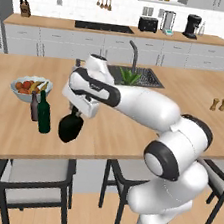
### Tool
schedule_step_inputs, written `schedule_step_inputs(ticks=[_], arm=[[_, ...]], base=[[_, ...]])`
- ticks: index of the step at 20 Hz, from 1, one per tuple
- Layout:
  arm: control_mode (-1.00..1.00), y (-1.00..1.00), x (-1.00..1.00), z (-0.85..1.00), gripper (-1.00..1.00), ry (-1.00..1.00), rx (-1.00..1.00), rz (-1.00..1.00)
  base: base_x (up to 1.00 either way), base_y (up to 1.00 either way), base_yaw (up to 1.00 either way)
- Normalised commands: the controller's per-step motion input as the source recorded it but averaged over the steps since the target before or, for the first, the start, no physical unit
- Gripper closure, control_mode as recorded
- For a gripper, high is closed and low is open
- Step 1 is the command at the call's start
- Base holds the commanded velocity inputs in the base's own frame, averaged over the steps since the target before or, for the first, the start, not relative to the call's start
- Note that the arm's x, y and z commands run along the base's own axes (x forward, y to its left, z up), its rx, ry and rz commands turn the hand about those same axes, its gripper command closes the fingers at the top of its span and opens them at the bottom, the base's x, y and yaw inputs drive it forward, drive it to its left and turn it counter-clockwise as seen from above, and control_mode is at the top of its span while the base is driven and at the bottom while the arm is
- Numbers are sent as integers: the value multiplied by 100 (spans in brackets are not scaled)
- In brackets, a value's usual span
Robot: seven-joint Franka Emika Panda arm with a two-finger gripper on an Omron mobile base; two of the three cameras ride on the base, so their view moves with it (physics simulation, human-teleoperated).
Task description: Move the plastic bottles in the middle to the plastics group, and the glass bottles in the middle to the glass group.
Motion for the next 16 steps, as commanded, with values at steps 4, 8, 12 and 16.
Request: schedule_step_inputs(ticks=[4, 8, 12, 16], arm=[[-100, 23, 6, -16, 100, -1, 4, 0], [-100, 24, 11, -17, 100, -1, 0, 0], [-100, 22, 16, -16, 100, 0, 0, 0], [-100, 11, 9, -19, 100, 0, 0, 0]], base=[[0, 0, 0], [0, 0, 0], [0, 0, 0], [0, 0, 0]])
